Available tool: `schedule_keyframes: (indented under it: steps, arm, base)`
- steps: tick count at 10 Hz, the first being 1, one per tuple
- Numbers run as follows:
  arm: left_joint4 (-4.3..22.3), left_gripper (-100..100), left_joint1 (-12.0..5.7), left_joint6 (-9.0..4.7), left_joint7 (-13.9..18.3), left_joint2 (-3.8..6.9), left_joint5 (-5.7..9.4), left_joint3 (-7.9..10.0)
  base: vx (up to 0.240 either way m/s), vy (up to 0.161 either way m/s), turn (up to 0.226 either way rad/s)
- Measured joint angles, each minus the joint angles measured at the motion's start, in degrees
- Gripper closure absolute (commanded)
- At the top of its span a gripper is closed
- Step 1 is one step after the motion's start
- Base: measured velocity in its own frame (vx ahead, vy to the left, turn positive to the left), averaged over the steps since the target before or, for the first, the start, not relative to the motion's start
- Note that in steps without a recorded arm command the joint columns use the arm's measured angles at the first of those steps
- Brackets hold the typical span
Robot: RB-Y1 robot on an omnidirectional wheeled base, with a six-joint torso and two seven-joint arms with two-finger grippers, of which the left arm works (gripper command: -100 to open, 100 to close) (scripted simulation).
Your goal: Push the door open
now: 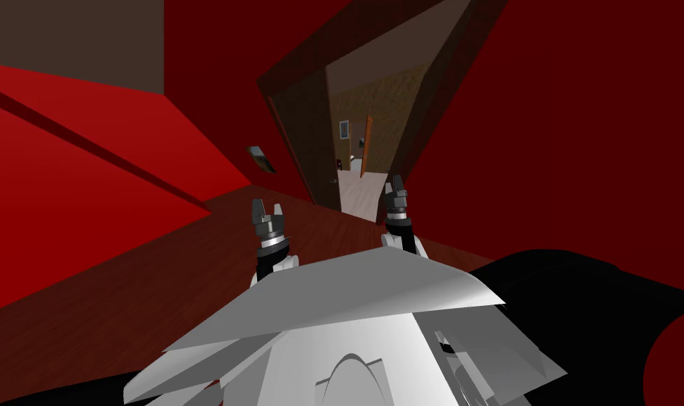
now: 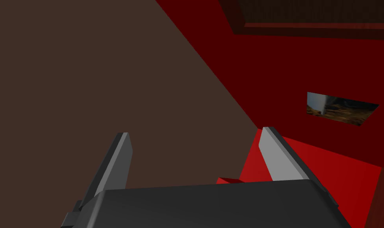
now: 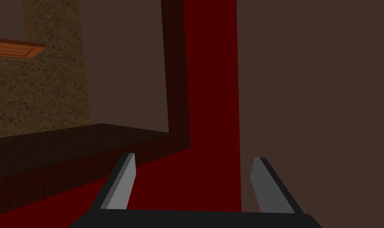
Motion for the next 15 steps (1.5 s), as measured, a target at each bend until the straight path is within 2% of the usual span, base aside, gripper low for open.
schedule_keyframes:
  steps: [2, 4, 8, 10, 13, 15]
  arm:
    - [1.9, -100, -0.94, -0.17, 0.3, 0.82, 0.12, -0.02]
    - [4.2, -100, -1.62, -0.63, 0.1, 1.16, -0.14, -0.89]
    - [9.4, -100, -3.87, -1.59, 0.8, 2.75, 0.25, -0.88]
    - [11.6, -100, -4.56, -2.06, 0.8, 3.01, 0.12, -1.53]
    - [14.9, -100, -5.90, -2.68, 1.3, 3.99, 0.41, -1.48]
    - [17.2, -100, -6.80, -3.06, 1.2, 4.04, 0.26, -2.07]
  base:
    - [0.170, 0.010, -0.044]
    - [0.144, -0.001, -0.036]
    - [0.143, 0.024, -0.048]
    - [0.104, 0.036, -0.038]
    - [0.094, 0.007, -0.038]
    - [0.095, 0.005, -0.049]
